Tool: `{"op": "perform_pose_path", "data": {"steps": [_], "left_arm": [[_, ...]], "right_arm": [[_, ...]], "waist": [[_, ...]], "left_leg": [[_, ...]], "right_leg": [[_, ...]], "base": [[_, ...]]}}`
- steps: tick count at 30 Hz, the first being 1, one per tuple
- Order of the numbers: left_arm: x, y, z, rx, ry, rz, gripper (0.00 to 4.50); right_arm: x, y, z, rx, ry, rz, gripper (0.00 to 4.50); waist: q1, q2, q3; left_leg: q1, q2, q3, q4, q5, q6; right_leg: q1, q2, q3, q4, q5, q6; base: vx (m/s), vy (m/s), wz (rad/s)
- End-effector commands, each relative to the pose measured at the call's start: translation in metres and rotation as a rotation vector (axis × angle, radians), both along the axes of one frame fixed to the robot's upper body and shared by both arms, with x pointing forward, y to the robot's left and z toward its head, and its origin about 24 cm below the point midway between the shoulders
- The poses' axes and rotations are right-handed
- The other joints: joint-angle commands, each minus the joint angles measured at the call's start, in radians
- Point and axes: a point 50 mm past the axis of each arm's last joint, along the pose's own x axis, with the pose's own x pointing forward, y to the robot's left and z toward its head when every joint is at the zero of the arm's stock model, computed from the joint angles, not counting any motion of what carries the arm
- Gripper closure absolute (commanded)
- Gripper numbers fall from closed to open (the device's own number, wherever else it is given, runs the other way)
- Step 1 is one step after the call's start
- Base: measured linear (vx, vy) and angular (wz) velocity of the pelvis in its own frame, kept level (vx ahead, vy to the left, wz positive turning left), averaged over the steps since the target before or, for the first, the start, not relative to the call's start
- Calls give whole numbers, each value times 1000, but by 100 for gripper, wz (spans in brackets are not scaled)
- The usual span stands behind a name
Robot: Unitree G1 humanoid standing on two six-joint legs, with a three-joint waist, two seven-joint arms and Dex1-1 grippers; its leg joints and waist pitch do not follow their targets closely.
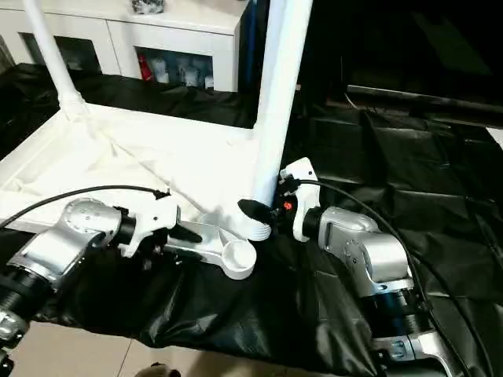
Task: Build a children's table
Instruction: Pick table leg, then rotate table base, then insert table leg to table base
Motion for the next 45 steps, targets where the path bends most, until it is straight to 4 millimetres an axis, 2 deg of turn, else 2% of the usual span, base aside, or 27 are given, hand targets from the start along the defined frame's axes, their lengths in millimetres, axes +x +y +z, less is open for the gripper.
{"op": "perform_pose_path", "data": {"steps": [1,6,12,14,17,19,20,21,23,24,25,26,27,29,31,33,34,35,39,43,45], "left_arm": [[5,-1,7,-14,-9,-11,303],[6,-1,6,-24,18,-17,349],[6,-1,4,-21,40,-14,407],[6,0,4,-21,52,-7,412],[7,2,2,-16,105,79,429],[11,-1,2,-38,68,159,440],[12,-2,2,-41,63,178,440],[16,-6,1,-54,48,274,444],[16,-10,-2,-64,53,330,447],[15,-14,-3,-76,63,356,449],[15,-14,-3,-76,63,356,450],[10,-21,-5,-86,64,355,450],[8,-24,-5,-90,61,349,450],[2,-32,-7,-85,36,313,450],[-6,-41,-9,-72,-19,243,450],[-7,-42,-10,-76,-24,241,450],[-7,-42,-10,-77,-19,248,450],[-7,-43,-10,-76,-23,238,450],[-8,-41,-8,-71,-38,231,450],[-5,-37,-6,-79,-26,257,450],[-5,-37,-6,-80,-24,259,450]], "right_arm": [[-1,-2,6,-5,-34,7,257],[-2,-1,5,-7,-33,12,257],[-2,0,5,-11,-33,17,257],[-2,0,5,-11,-34,18,257],[-2,-1,7,-13,-44,19,257],[-2,-1,9,-7,-51,15,257],[-2,-1,9,-6,-52,15,257],[-2,0,10,-4,-61,13,257],[-1,1,11,-6,-72,11,257],[-1,1,12,-10,-83,6,257],[-1,1,12,-10,-83,6,257],[1,3,11,-28,-93,4,257],[1,4,11,-36,-99,3,257],[4,6,9,-58,-116,-8,257],[12,10,9,-72,-149,-53,257],[15,12,10,-72,-159,-65,257],[16,13,10,-69,-161,-66,257],[17,15,10,-67,-159,-65,257],[18,20,4,-98,-152,-37,257],[18,22,-4,-147,-134,-12,257],[18,22,-4,-149,-134,-10,258]], "waist": [[1,18,-77],[2,16,-75],[1,16,-77],[-1,16,-77],[-5,16,-78],[-6,14,-76],[-6,14,-76],[-7,14,-76],[-12,5,-76],[-14,6,-76],[-19,6,-75],[-23,0,-77],[-24,2,-76],[-24,0,-76],[-22,-2,-73],[-21,-2,-71],[-20,2,-70],[-18,-1,-69],[-16,-2,-71],[-15,-6,-72],[-13,-4,-71]], "left_leg": [[27,29,-7,-75,-272,-65],[28,29,-8,-76,-285,-65],[26,29,-8,-75,-266,-62],[25,30,-8,-76,-262,-61],[24,29,-6,-74,-249,-59],[24,28,-6,-73,-254,-54],[24,27,-6,-72,-255,-51],[22,28,-7,-72,-254,-51],[19,28,-8,-72,-247,-44],[18,28,-8,-72,-241,-44],[15,26,-9,-72,-233,-41],[13,26,-8,-70,-223,-35],[11,27,-10,-71,-215,-34],[18,28,-6,-68,-211,-18],[20,28,-5,-69,-223,-16],[22,27,-5,-71,-240,-23],[28,28,-5,-72,-265,-28],[28,28,-4,-72,-278,-29],[23,29,-8,-76,-273,-35],[20,27,-4,-74,-246,-28],[21,27,-5,-75,-243,-26]], "right_leg": [[41,-69,37,-73,-245,-193],[40,-70,37,-76,-269,-190],[43,-70,37,-71,-235,-199],[44,-70,37,-70,-224,-202],[46,-69,37,-65,-197,-214],[46,-69,37,-69,-209,-217],[47,-70,37,-72,-225,-214],[48,-69,36,-71,-228,-211],[51,-69,35,-72,-240,-204],[52,-70,35,-71,-238,-205],[53,-68,34,-73,-245,-200],[55,-69,34,-72,-246,-196],[55,-70,35,-71,-240,-198],[47,-68,36,-77,-248,-195],[43,-67,37,-83,-285,-186],[39,-66,36,-86,-319,-176],[33,-65,37,-88,-345,-171],[33,-66,37,-90,-361,-164],[36,-67,36,-84,-339,-158],[39,-68,38,-82,-312,-160],[38,-68,38,-82,-308,-160]], "base": [[0,0,0],[0,0,0],[0,0,0],[0,0,0],[0,0,0],[0,0,0],[0,0,0],[0,0,0],[0,0,0],[0,0,0],[0,0,0],[0,0,0],[0,0,0],[0,0,0],[0,0,0],[0,0,0],[0,0,0],[0,0,0],[0,0,0],[0,0,0],[0,0,0]]}}
